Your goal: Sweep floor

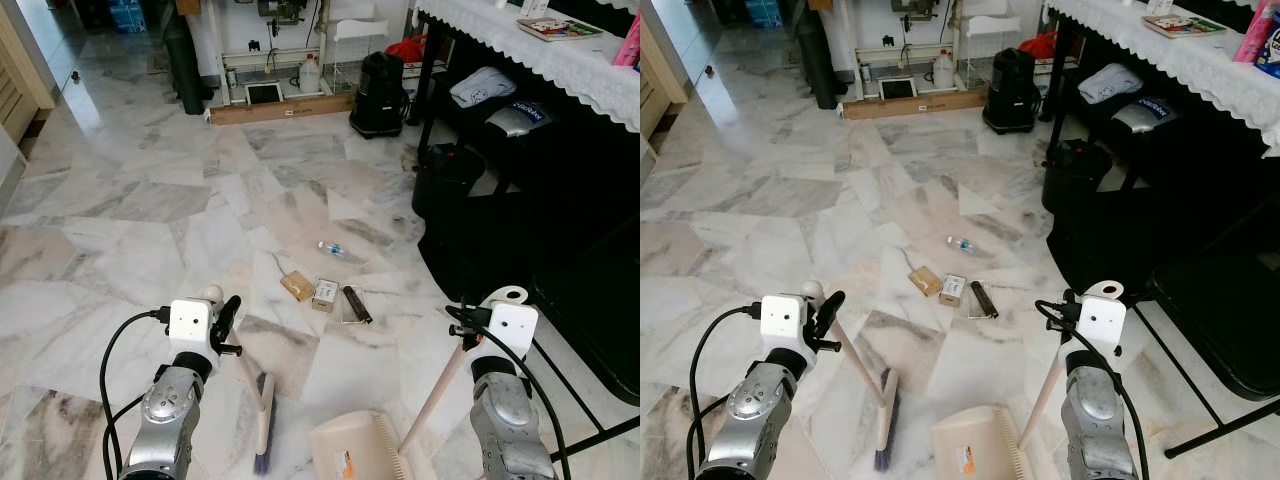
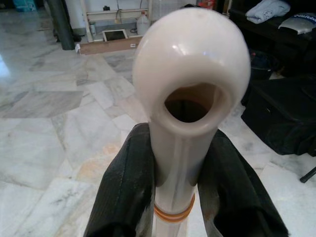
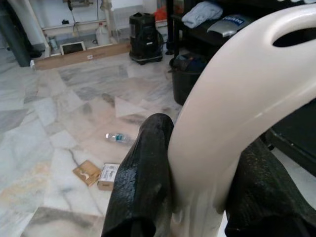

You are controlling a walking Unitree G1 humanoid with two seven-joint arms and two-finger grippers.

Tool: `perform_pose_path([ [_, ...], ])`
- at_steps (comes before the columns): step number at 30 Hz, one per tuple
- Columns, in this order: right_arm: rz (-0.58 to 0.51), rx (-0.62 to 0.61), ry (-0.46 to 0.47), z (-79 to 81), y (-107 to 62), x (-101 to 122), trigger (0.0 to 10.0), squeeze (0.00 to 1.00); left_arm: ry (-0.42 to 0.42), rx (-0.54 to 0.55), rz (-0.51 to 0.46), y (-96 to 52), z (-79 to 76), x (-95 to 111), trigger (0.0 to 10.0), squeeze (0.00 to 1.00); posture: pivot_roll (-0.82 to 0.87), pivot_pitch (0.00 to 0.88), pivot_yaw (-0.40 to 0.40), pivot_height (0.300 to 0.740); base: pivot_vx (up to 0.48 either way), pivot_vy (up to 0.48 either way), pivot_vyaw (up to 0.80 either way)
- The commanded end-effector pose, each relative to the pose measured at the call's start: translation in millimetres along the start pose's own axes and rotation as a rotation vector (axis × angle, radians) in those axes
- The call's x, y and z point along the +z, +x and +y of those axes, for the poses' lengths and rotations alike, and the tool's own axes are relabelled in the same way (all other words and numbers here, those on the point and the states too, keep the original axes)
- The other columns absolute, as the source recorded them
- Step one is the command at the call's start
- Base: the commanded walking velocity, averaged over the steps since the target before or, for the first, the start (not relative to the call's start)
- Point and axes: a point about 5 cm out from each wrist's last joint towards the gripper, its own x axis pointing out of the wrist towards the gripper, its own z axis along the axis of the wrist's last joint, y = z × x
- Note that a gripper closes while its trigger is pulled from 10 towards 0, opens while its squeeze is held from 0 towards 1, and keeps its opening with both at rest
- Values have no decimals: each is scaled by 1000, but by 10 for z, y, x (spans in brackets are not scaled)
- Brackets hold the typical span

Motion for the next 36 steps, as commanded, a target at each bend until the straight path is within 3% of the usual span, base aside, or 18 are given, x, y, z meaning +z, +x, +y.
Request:
perform_pose_path([
  [1, -56, -5, 3, 4, 38, 137, 10000, 0, 16, -2, -39, 51, 20, 108, 10000, 0, -211, 50, -14, 740, 274, 0, 0],
  [36, -102, 11, 20, 77, 85, 248, 10000, 0, 14, 4, -54, 49, -3, 116, 10000, 0, -201, 1, -11, 740, 283, 0, 0],
])
